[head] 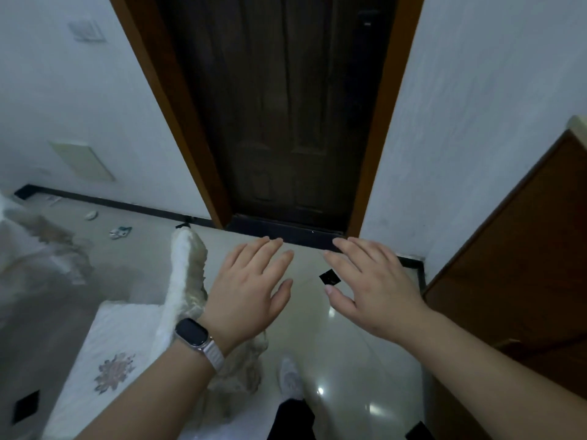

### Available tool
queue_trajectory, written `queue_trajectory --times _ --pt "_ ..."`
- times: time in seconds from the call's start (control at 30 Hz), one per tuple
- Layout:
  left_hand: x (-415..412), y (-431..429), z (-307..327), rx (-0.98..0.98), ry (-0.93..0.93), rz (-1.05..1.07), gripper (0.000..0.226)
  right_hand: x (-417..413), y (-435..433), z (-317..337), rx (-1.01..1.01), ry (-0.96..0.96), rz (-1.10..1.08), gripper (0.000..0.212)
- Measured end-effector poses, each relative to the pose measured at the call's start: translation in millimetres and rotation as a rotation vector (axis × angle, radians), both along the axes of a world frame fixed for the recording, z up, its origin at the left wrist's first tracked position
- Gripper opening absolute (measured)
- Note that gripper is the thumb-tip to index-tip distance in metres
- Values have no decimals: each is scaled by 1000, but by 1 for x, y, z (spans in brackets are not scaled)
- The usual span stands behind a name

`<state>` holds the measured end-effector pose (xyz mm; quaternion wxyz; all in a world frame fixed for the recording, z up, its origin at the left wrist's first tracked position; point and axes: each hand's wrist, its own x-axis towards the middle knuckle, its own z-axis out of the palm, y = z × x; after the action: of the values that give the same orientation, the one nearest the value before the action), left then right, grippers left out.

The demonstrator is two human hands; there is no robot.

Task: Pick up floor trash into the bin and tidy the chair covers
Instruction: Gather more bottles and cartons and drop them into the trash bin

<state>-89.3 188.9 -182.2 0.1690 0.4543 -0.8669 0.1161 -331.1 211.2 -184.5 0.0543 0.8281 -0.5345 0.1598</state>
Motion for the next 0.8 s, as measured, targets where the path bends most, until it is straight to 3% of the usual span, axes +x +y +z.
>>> queue_trajectory --times 0.2,0.43,0.8 --pt "16 -111 -25 27 69 44 42 17 -114 2 37 106 20 52" --pt "47 -228 -9 37 88 82 43 54 -234 34 -22 131 68 50" --pt "111 -322 -10 100 66 284 41 115 -377 18 -13 75 255 50"
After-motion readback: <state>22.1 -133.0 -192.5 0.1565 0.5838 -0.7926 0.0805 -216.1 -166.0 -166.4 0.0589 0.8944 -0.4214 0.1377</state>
